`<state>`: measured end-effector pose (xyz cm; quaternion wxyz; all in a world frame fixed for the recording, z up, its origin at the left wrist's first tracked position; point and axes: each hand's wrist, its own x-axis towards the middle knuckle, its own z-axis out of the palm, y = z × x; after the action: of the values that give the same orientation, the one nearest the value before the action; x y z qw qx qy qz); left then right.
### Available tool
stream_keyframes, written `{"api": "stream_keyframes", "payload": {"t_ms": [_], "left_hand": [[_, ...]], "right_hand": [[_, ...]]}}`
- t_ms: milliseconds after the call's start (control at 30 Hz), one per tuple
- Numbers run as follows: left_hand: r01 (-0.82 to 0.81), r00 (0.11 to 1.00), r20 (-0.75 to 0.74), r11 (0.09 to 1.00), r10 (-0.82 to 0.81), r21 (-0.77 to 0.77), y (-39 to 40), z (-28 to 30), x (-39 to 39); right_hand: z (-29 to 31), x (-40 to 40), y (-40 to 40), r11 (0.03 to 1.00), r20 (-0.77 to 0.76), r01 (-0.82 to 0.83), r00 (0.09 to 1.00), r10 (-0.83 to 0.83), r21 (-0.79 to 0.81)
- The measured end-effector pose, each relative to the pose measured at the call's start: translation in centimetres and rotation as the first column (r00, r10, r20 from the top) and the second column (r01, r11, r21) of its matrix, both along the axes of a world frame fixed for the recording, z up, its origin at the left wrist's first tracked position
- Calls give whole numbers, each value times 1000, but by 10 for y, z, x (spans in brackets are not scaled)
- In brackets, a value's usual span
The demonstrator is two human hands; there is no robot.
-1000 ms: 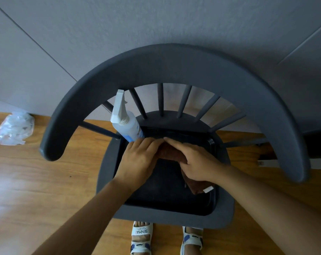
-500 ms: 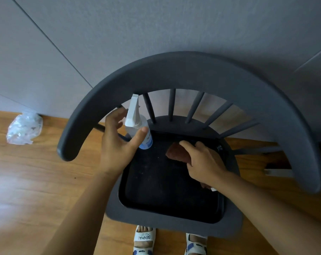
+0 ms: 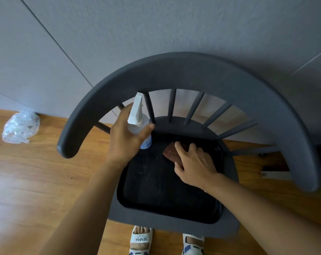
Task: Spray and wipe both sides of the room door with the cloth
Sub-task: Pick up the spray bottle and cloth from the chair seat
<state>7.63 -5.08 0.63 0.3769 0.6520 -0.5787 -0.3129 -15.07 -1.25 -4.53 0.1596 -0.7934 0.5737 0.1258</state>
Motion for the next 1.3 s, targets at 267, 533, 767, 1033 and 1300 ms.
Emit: {"api": "stream_keyframes", "payload": {"t_ms": [267,533,767,1033,1300], "left_hand": [[120,991,-62,993,-121,-20,-10,-24,-1],[79,994,-57,984,-89,-159,-1,-2,-23],[189,979,-22,945,-202,-266,19,87,-30],[216,949,-125,884,-290,-416,26,229,-49],[244,864,-313,872,-394,-424,42,386,-80]], "right_hand": [[-9,6,2,987,18,86,996,-89,134],[-8,18,6,946,86,243,960,-266,216],[62,12,10,936,265,353,901,-343,13],[243,-18,12,836,459,474,829,-319,-275],[418,-62,66,701,508,576,790,-344,-421]]}}
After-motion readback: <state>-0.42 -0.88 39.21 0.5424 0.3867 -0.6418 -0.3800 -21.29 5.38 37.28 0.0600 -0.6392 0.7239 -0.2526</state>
